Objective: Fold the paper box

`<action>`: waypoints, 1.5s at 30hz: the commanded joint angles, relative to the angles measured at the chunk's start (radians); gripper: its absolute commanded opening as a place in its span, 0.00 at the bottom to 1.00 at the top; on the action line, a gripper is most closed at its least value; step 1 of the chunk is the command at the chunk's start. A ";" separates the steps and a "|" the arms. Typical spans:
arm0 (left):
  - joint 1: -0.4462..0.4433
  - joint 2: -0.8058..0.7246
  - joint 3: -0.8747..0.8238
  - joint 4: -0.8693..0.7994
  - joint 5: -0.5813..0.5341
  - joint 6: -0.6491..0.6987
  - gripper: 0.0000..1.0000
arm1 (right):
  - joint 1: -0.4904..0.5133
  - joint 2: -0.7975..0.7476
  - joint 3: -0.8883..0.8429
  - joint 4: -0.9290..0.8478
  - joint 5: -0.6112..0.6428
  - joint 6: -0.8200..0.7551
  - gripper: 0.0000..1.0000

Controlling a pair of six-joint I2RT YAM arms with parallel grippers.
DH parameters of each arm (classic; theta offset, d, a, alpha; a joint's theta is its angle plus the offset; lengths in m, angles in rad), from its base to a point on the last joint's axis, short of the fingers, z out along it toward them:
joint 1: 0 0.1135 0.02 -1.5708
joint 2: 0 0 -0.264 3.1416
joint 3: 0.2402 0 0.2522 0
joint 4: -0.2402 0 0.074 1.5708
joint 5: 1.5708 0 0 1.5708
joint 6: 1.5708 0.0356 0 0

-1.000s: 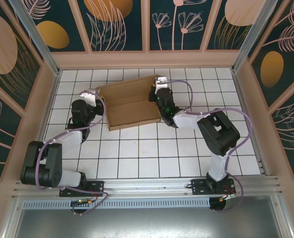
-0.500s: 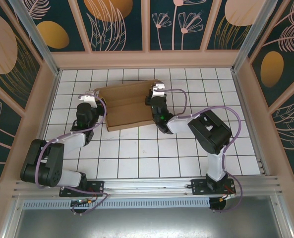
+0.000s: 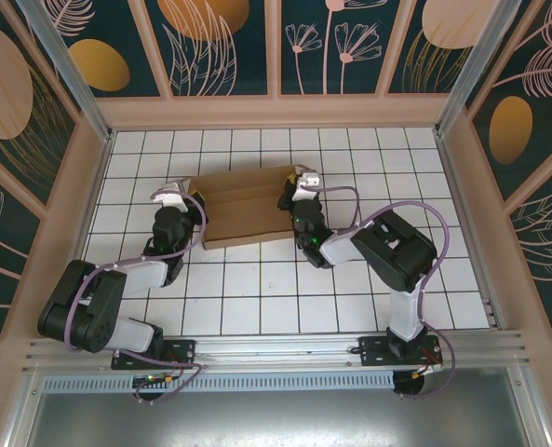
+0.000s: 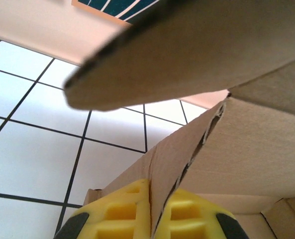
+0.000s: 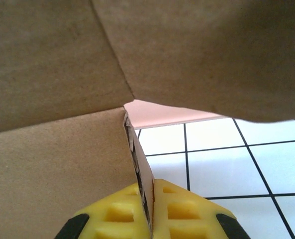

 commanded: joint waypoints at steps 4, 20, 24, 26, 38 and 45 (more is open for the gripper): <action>-0.020 -0.009 -0.095 -0.090 0.015 -0.096 0.00 | 0.039 0.004 -0.107 0.028 -0.025 0.072 0.00; -0.020 0.001 -0.222 -0.029 -0.005 -0.165 0.00 | 0.079 0.091 -0.256 0.319 0.010 0.055 0.00; -0.020 0.038 -0.244 0.024 0.001 -0.178 0.00 | 0.090 0.153 -0.288 0.483 0.027 0.017 0.00; -0.020 0.068 -0.248 0.051 0.005 -0.185 0.00 | 0.090 0.166 -0.285 0.488 0.045 0.018 0.00; -0.021 0.118 -0.253 0.075 -0.031 -0.197 0.00 | 0.090 0.163 -0.290 0.501 0.037 -0.048 0.05; -0.037 0.115 -0.253 0.073 -0.055 -0.182 0.00 | 0.084 0.086 -0.297 0.501 -0.004 -0.098 0.27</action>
